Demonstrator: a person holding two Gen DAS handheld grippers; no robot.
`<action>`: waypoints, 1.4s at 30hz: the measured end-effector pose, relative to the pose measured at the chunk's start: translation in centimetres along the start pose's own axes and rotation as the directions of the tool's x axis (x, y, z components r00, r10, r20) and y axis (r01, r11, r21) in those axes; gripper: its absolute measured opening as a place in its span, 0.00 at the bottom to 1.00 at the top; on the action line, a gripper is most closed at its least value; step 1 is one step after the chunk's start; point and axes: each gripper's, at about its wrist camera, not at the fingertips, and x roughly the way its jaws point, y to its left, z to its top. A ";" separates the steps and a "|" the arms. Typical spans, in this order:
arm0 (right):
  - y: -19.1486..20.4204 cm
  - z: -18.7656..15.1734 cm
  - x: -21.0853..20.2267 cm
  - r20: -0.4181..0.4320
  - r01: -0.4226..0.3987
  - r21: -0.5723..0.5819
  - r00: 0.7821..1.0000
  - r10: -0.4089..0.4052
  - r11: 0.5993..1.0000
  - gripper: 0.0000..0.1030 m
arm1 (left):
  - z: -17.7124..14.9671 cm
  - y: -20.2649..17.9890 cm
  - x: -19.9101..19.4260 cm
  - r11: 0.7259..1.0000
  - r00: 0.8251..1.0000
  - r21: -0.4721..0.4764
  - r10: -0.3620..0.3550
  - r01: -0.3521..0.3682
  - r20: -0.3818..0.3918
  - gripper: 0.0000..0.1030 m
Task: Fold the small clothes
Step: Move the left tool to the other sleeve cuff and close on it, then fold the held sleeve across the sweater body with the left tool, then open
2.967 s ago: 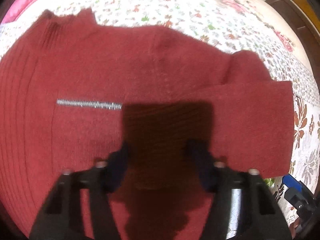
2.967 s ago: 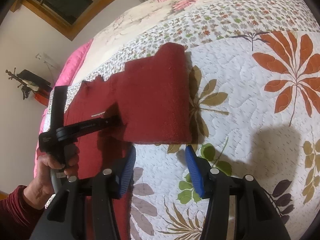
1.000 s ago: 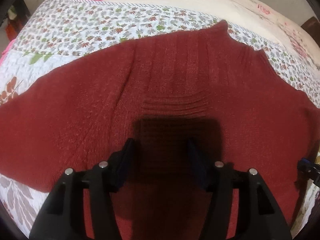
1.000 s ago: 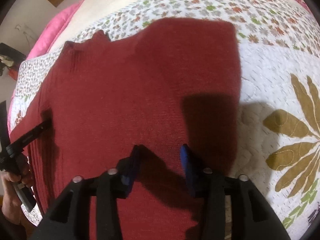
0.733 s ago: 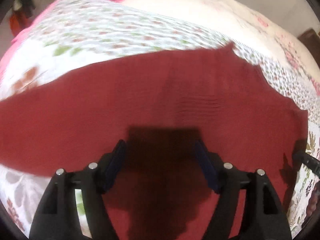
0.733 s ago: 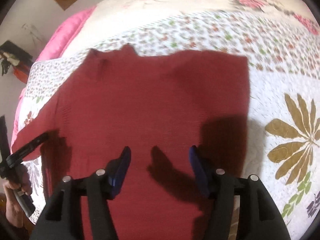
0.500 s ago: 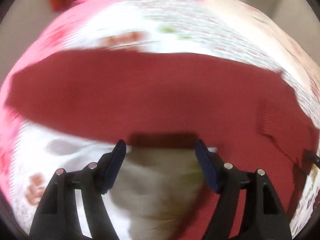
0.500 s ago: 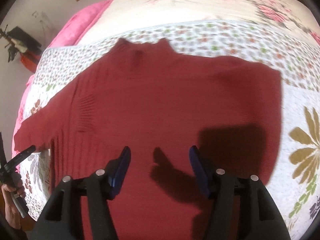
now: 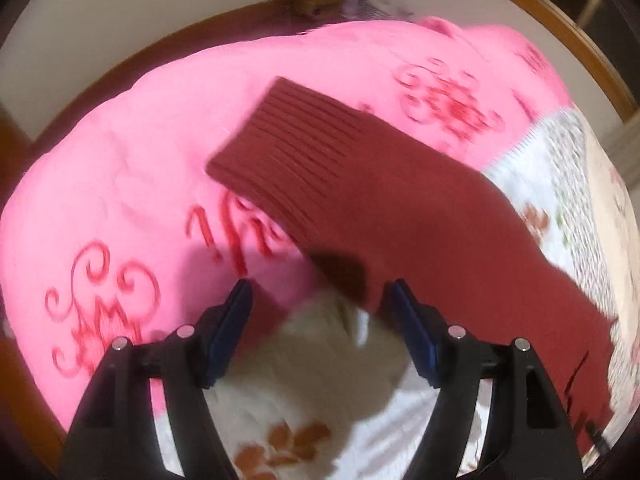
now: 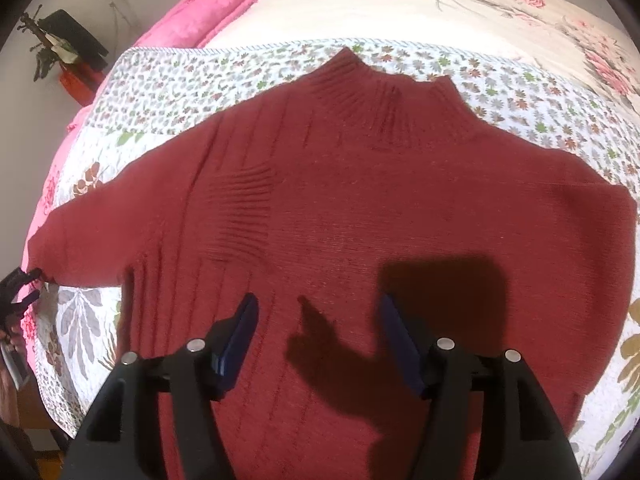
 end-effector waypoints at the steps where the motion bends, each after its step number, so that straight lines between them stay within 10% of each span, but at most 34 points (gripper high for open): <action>1: 0.1 0.0 0.1 0.000 0.000 0.000 1.000 0.000 1.000 0.63 | 0.5 0.5 0.3 0.999 1.000 -0.030 -0.023 0.023 -0.007 0.69; 9: 0.1 0.3 0.8 -0.003 0.005 -0.006 1.000 -0.005 1.000 0.63 | 1.7 -1.0 1.3 0.995 0.999 -0.082 -0.052 0.053 0.015 0.69; 18: -0.7 0.2 0.5 0.002 0.005 -0.002 1.000 -0.005 1.000 0.63 | 2.3 -2.3 1.3 0.989 0.996 -0.126 -0.076 0.082 0.047 0.09; 30: -5.0 -0.9 -1.3 0.019 0.049 0.065 0.999 -0.050 0.997 0.63 | -0.6 -11.6 -2.9 0.981 0.964 0.114 -0.177 0.156 0.198 0.06; 42: -9.1 -2.7 -3.0 0.029 0.071 0.117 0.997 -0.075 0.991 0.63 | -9.0 -25.1 -2.9 0.861 0.937 0.434 -0.337 0.266 0.095 0.06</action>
